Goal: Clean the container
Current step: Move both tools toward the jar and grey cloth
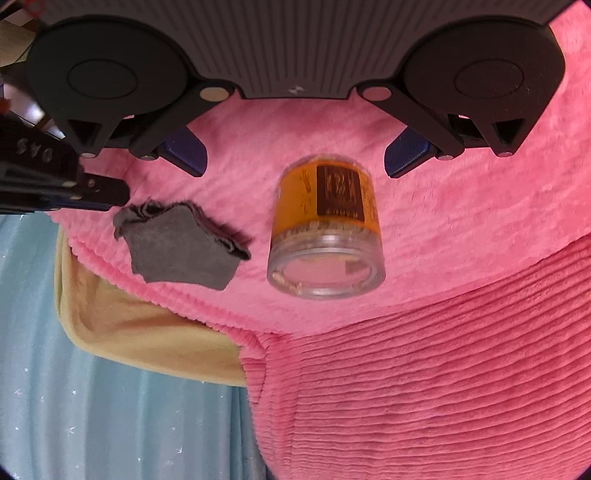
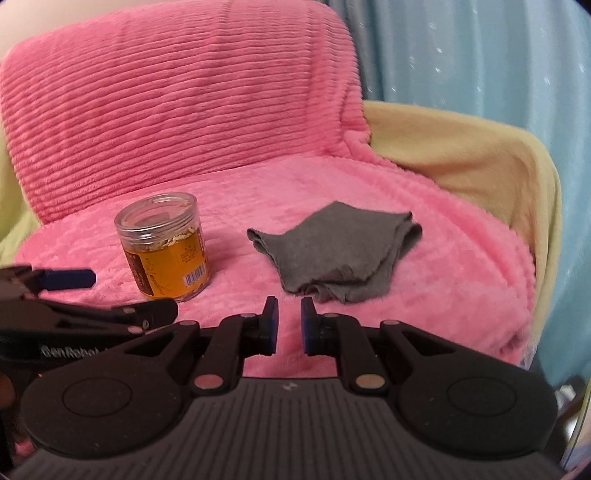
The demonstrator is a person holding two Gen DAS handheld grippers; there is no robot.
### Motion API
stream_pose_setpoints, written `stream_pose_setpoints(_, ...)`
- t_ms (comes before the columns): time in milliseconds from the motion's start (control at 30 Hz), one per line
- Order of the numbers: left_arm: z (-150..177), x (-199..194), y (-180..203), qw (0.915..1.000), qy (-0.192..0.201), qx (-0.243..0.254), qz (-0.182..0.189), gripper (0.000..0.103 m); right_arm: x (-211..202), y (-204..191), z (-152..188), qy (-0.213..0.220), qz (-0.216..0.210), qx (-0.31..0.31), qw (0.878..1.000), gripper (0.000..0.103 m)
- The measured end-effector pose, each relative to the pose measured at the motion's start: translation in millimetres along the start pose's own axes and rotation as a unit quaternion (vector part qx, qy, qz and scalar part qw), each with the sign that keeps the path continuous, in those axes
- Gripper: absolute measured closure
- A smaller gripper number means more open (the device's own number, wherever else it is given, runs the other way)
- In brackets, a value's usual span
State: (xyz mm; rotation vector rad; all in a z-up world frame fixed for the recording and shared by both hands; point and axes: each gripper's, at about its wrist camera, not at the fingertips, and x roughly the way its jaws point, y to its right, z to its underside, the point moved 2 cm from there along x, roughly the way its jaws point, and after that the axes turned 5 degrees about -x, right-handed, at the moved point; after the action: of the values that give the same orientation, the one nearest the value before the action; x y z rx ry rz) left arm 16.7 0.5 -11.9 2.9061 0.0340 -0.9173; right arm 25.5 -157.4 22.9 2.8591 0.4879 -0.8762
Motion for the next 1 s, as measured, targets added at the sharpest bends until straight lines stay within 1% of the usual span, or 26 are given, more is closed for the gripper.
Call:
stream_pose_setpoints(167,0.5,5.9,-6.6,0.9999,0.012,-0.006,0.007,0.0,7.0,-6.6,-0.9,0.015,-0.003,-0.033,0.999,0.093)
stream_pose_setpoints(333,0.9,11.8,-13.3,0.9995,0.025,-0.011,0.013,0.0,15.6,-6.7,-2.1,-0.001,-0.008,-0.037,0.999,0.093)
stream_pose_setpoints(500,0.5,20.4,-20.0,0.9998,0.013,-0.014,0.007,0.001,21.8,-11.0,-7.0,-0.002,-0.01,-0.05,0.999,0.093)
stream_pose_setpoints(567,-0.4,21.8,-18.1,0.9998,0.01,-0.013,0.008,0.0,19.0,-19.7,-2.1,-0.003,-0.007,-0.048,0.999,0.093)
stream_pose_setpoints(733,-3.4,26.5,-14.8,0.9999,0.013,0.005,0.008,0.0,20.0,-16.4,-2.1,-0.004,-0.002,-0.048,0.999,0.093)
stream_pose_setpoints(1000,-10.1,33.8,-21.1,1.0,0.005,0.001,0.002,0.0,26.0,-19.9,-5.3,-0.005,-0.005,-0.053,0.999,0.093)
